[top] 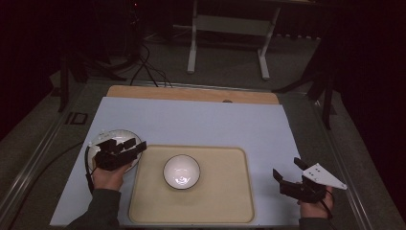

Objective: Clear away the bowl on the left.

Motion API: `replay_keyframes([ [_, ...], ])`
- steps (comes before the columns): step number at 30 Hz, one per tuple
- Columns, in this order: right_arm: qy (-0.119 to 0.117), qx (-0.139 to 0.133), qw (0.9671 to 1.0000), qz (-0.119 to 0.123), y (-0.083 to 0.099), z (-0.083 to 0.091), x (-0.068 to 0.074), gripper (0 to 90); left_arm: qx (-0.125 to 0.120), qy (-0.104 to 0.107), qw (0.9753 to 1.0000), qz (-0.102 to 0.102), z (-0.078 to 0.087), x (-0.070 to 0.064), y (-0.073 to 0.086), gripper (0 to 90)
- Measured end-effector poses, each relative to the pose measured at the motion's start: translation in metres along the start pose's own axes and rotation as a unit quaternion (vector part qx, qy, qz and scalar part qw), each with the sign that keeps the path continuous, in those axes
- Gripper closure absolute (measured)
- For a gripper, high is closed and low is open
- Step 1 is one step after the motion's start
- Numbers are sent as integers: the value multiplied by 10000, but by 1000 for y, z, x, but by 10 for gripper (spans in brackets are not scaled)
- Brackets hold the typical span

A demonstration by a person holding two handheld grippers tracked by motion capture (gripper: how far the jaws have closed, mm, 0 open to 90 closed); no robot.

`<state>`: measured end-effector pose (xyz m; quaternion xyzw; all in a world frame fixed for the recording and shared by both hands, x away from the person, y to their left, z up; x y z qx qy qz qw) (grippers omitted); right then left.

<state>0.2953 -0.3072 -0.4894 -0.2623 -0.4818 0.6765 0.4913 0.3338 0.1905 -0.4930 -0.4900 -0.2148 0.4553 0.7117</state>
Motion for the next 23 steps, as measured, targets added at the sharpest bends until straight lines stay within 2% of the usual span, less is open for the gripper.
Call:
replay_keyframes([
  [1,0,0,10000,3,0,0,0,136,0,0,10000,0,0,0,0,460],
  [2,-1,0,10000,1,0,0,0,136,30,-266,9995,-154,4,8,1,454],
  [3,-1,0,10000,1,0,0,0,136,30,-266,9995,-154,4,8,1,449],
  [4,-3,2,10000,0,0,0,0,136,53,-471,9985,-282,9,16,1,441],
  [5,-3,2,10000,0,0,0,0,136,53,-471,9985,-282,9,16,1,435],
  [6,-9,5,10000,-7,0,0,0,136,66,-709,9965,-448,13,23,1,430],
  [7,-8,10,10000,-11,0,0,0,136,66,-709,9965,-448,13,23,1,426],
  [8,-11,17,10000,-13,0,0,0,136,61,-856,9944,-620,18,28,1,421],
  [9,-11,17,10000,-13,0,0,0,136,61,-856,9944,-620,18,28,1,415],
  [10,-21,34,10000,-19,1,-1,1,136,97,-1003,9917,-801,21,33,1,413],
  [13,-24,33,10000,-15,1,-1,1,136,72,-1063,9911,-799,23,37,2,409],
  [14,-22,41,10000,-28,1,-1,0,136,47,-1099,9915,-694,23,42,4,405],
  [15,-21,49,10000,-24,1,-1,0,136,71,-1119,9914,-681,23,44,5,403],
  [20,-24,94,9999,-40,2,-2,1,136,205,-1234,9894,-740,15,48,7,395],
  [23,-31,92,9999,-46,3,-3,0,136,206,-1247,9893,-735,14,48,7,393],
])
Point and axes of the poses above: each handheld gripper's, and its own axes: z roughly backward along the jaws, y roughly out of its underside, x roughly to its left, the point moved 7 cm from there along -z, roughly forward along the jaws, and after that the axes turned 14 degrees about -z, right-handed, at the moved point
